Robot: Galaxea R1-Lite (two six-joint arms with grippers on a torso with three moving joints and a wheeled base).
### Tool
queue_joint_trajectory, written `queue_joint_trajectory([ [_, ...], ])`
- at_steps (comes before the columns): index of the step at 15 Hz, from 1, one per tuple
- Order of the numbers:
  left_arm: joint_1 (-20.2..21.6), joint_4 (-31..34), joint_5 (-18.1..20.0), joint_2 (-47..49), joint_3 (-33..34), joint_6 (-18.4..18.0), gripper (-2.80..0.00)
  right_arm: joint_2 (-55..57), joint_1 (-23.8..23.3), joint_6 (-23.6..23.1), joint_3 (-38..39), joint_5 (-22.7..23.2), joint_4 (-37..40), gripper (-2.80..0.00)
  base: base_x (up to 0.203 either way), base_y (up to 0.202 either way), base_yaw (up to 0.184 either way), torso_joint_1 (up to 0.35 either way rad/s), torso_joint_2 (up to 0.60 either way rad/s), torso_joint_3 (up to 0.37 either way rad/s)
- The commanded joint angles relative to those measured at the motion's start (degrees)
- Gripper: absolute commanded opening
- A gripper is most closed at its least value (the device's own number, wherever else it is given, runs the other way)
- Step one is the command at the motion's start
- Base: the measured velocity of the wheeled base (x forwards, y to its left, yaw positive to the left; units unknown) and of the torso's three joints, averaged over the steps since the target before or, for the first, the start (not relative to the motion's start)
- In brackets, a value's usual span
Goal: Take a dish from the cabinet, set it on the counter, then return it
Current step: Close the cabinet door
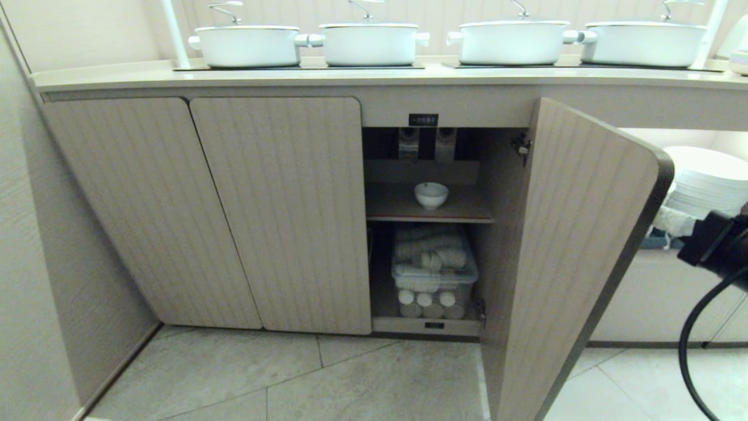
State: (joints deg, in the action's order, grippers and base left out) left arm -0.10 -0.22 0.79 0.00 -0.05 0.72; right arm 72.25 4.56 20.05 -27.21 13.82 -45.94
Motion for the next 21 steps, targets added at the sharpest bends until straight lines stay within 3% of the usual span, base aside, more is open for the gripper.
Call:
queue_joint_trajectory([
  [1, 0.01, -0.04, 0.0, 0.0, -0.01, -0.02, -2.8, 1.81, 0.54, 0.13, -0.21, 0.06, -0.67, -2.8, 0.0, 0.0, 0.0, 0.0, 0.0, 0.0],
  [10, 0.01, -0.04, 0.0, 0.0, 0.04, -0.02, -2.8, 8.81, 2.05, 2.71, -5.65, -0.34, -1.91, -2.8, 0.0, 0.0, 0.0, 0.0, 0.0, 0.0],
  [13, 0.01, -0.04, 0.0, 0.0, 0.05, -0.02, -2.8, 11.18, 5.2, 2.79, -6.81, -1.74, -3.82, -2.8, 0.0, 0.0, 0.0, 0.0, 0.0, 0.0],
  [17, 0.01, -0.04, 0.0, 0.0, 0.05, 0.02, -2.8, 14.53, 11.3, 2.8, -7.51, -8.04, -7.45, -2.8, 0.0, 0.0, 0.0, 0.0, 0.0, 0.0],
  [21, 0.01, -0.04, 0.0, 0.0, 0.03, -0.02, -2.8, 18.51, 13.33, 2.51, -12.04, -9.23, -7.59, -2.8, 0.0, 0.0, 0.0, 0.0, 0.0, 0.0],
])
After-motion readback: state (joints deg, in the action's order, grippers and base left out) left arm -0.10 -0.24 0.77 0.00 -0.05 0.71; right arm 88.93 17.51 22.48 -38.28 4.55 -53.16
